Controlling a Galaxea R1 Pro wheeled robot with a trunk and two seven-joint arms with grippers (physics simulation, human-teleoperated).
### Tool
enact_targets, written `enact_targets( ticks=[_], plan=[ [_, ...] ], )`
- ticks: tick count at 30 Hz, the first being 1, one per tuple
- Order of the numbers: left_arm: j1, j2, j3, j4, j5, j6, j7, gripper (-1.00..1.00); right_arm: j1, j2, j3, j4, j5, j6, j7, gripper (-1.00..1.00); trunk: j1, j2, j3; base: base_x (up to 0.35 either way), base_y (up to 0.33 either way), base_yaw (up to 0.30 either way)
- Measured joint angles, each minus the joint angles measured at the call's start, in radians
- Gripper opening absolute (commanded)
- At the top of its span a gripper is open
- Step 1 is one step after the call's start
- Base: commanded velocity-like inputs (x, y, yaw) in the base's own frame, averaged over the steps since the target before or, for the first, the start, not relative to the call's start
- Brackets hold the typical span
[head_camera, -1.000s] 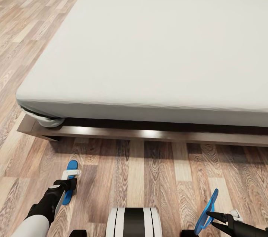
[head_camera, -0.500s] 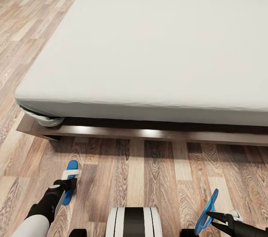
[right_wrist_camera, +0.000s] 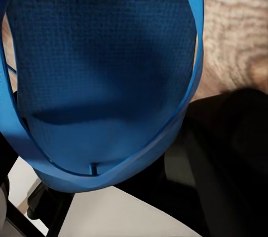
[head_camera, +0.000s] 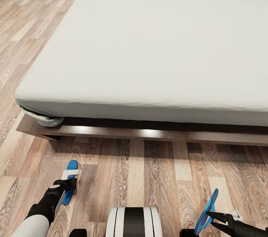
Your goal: In the bedroom, move the book from the bed onto either nightstand, and place the two sandals side by side next to the bed.
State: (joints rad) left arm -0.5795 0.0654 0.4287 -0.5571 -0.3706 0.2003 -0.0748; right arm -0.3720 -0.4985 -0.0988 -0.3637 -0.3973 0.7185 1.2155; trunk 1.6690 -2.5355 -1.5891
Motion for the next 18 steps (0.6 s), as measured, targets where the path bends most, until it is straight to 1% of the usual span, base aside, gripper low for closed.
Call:
enact_targets(
  ticks=[12, 15, 17, 18],
  plan=[
    [0.0, 0.0, 0.0, 0.001, 0.0, -0.001, 0.0, -1.0, 0.0, 0.0, 0.0, 0.0, 0.0, 0.0, 0.0, -1.0, 0.0, 0.0, 0.0, 0.0, 0.0, 0.0],
    [-0.001, -0.001, 0.003, -0.013, 0.001, 0.001, -0.002, -1.0, 0.0, 0.0, 0.0, 0.0, 0.001, 0.0, 0.0, -1.0, 0.001, -0.001, -0.011, 0.0, 0.0, 0.0],
    [-0.001, -0.008, 0.004, -0.032, -0.003, 0.017, 0.001, -1.0, 0.0, 0.0, 0.0, 0.0, 0.001, 0.0, 0.0, -1.0, 0.002, -0.001, -0.019, 0.0, 0.0, 0.0],
    [-0.001, -0.006, 0.004, -0.033, 0.0, 0.02, -0.002, -1.0, 0.0, 0.0, 0.0, 0.0, 0.0, 0.0, 0.0, -1.0, 0.002, -0.001, -0.019, 0.0, 0.0, 0.0]
  ],
)
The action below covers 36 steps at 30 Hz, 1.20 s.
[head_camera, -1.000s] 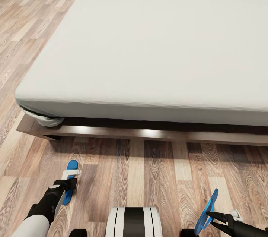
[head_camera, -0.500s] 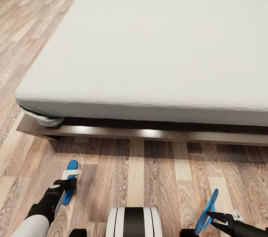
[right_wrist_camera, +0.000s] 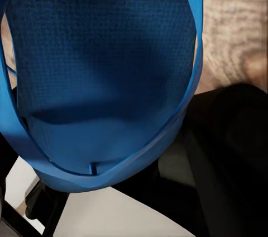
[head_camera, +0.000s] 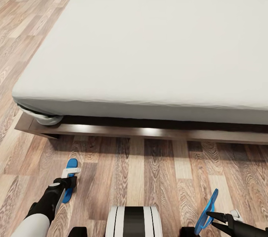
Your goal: In the bedroom, move the book from the bed onto either nightstand, and place the two sandals side by side next to the bed.
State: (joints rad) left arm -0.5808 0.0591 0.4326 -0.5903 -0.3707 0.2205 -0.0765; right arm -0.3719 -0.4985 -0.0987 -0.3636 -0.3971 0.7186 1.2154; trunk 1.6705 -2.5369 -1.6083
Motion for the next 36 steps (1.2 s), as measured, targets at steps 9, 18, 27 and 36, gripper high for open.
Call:
enact_targets(
  ticks=[9, 18, 27, 36],
  plan=[
    [0.0, 0.0, 0.0, 0.0, -0.001, -0.001, 0.0, -1.0, 0.0, 0.0, 0.0, 0.0, 0.0, 0.0, 0.0, -1.0, 0.0, 0.0, 0.0, 0.0, 0.0, 0.0],
    [0.0, 0.006, -0.002, 0.025, 0.0, -0.02, 0.001, -1.0, 0.0, 0.0, -0.001, 0.0, 0.0, 0.0, 0.0, -1.0, -0.001, 0.001, 0.011, 0.0, 0.0, 0.0],
    [0.0, 0.006, -0.005, 0.031, -0.002, -0.02, 0.002, -1.0, 0.0, 0.0, 0.0, 0.0, 0.001, 0.0, 0.0, -1.0, -0.001, 0.001, 0.015, 0.0, 0.0, 0.0],
    [0.001, 0.006, -0.005, 0.034, 0.001, -0.02, 0.002, -1.0, 0.0, 0.0, 0.0, 0.0, 0.001, 0.0, 0.0, -1.0, -0.002, 0.002, 0.027, 0.0, 0.0, 0.0]
  ],
)
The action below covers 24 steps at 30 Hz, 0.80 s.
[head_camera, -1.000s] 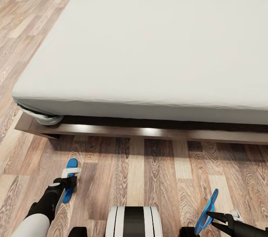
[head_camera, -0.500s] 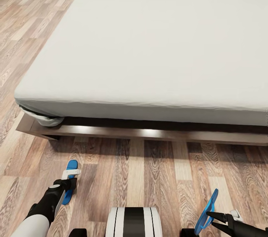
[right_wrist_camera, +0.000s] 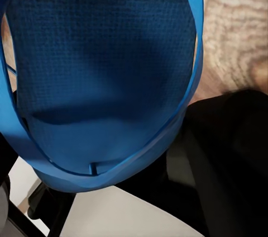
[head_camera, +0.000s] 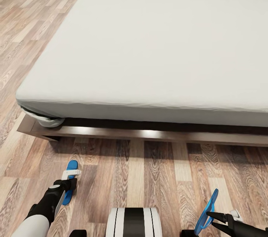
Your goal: In the bedroom, move the book from the bed onto either nightstand, and place the two sandals side by side next to the bed.
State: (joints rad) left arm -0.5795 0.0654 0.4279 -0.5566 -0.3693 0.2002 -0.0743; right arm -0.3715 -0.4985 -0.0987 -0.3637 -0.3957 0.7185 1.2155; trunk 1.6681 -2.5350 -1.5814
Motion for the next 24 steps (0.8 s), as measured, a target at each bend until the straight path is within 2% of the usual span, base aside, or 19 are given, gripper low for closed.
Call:
enact_targets(
  ticks=[10, 11, 24],
  plan=[
    [0.0, 0.0, 0.0, 0.0, 0.0, 0.0, 0.0, -1.0, 0.0, 0.0, 0.0, 0.0, 0.0, 0.0, 0.0, -1.0, 0.0, 0.0, 0.0, 0.0, 0.0, 0.0],
    [0.0, 0.0, 0.0, -0.001, 0.0, 0.0, 0.0, 1.0, 0.0, 0.0, 0.0, 0.0, 0.0, 0.0, 0.0, -1.0, 0.0, 0.0, 0.0, 0.0, 0.0, 0.0],
    [0.0, 0.0, 0.0, -0.001, -0.001, -0.001, -0.001, 1.0, 0.0, 0.0, 0.0, 0.0, 0.0, 0.0, 0.0, -1.0, 0.0, 0.0, 0.0, 0.0, 0.0, 0.0]
  ],
)
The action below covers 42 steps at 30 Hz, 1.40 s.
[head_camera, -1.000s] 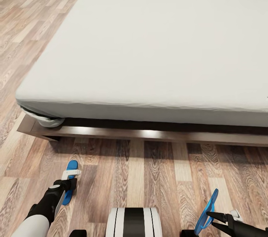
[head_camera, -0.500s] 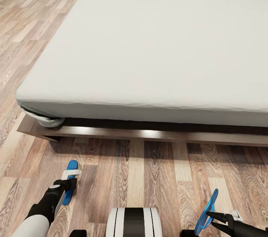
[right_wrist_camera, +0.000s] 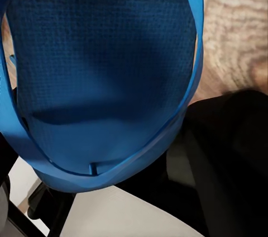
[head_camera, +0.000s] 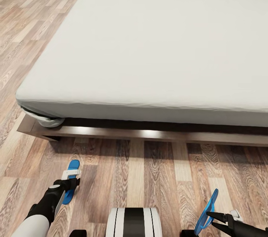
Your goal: In the bedroom, move the book from the bed onto either nightstand, and place the two sandals side by side next to the bed.
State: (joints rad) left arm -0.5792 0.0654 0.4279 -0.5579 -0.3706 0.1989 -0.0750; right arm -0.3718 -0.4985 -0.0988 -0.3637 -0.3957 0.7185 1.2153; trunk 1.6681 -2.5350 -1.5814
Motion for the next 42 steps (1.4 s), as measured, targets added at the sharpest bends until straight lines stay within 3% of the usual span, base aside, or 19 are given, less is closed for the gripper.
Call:
enact_targets(
  ticks=[4, 21, 29, 35, 36, 39, 40, 42],
  plan=[
    [0.0, 0.0, 0.0, 0.0, 0.0, 0.001, 0.0, 1.0, -0.001, 0.0, 0.0, 0.0, 0.0, 0.0, 0.0, -1.0, 0.0, 0.0, 0.0, 0.0, 0.0, 0.0],
    [0.0, -0.011, 0.001, 0.002, 0.0, 0.001, 0.0, 1.0, 0.0, 0.0, 0.0, 0.0, -0.001, 0.0, 0.0, -1.0, -0.008, 0.004, 0.066, 0.0, 0.0, 0.0],
    [0.0, -0.005, 0.008, 0.002, 0.006, 0.003, -0.006, 1.0, 0.0, 0.0, -0.001, 0.0, -0.002, 0.0, 0.001, -1.0, -0.011, 0.006, 0.097, 0.0, 0.0, 0.0],
    [0.0, 0.072, 0.018, 0.0, 0.102, 0.003, -0.025, 1.0, 0.0, 0.0, -0.001, 0.0, -0.003, 0.0, 0.003, -1.0, -0.014, 0.007, 0.12, 0.0, 0.0, 0.0],
    [0.0, 0.085, 0.018, 0.001, 0.11, 0.007, -0.049, 1.0, 0.0, 0.0, 0.0, 0.0, -0.004, 0.0, 0.003, -1.0, -0.014, 0.007, 0.124, 0.0, 0.0, 0.0],
    [0.0, 0.142, 0.019, 0.002, 0.12, 0.065, -0.25, 1.0, 0.0, 0.0, 0.0, 0.0, -0.004, 0.0, 0.003, -1.0, -0.016, 0.008, 0.135, 0.0, 0.0, 0.0],
    [0.001, 0.161, 0.019, 0.003, 0.12, 0.084, -0.326, 1.0, 0.0, 0.0, 0.0, 0.0, -0.004, 0.0, 0.003, -1.0, -0.016, 0.008, 0.139, 0.0, 0.0, 0.0],
    [0.006, 0.224, 0.032, 0.005, 0.12, 0.108, -0.544, 1.0, 0.001, 0.0, 0.0, 0.0, -0.004, 0.0, 0.003, -1.0, -0.017, 0.009, 0.147, 0.0, 0.0, 0.0]
  ],
)
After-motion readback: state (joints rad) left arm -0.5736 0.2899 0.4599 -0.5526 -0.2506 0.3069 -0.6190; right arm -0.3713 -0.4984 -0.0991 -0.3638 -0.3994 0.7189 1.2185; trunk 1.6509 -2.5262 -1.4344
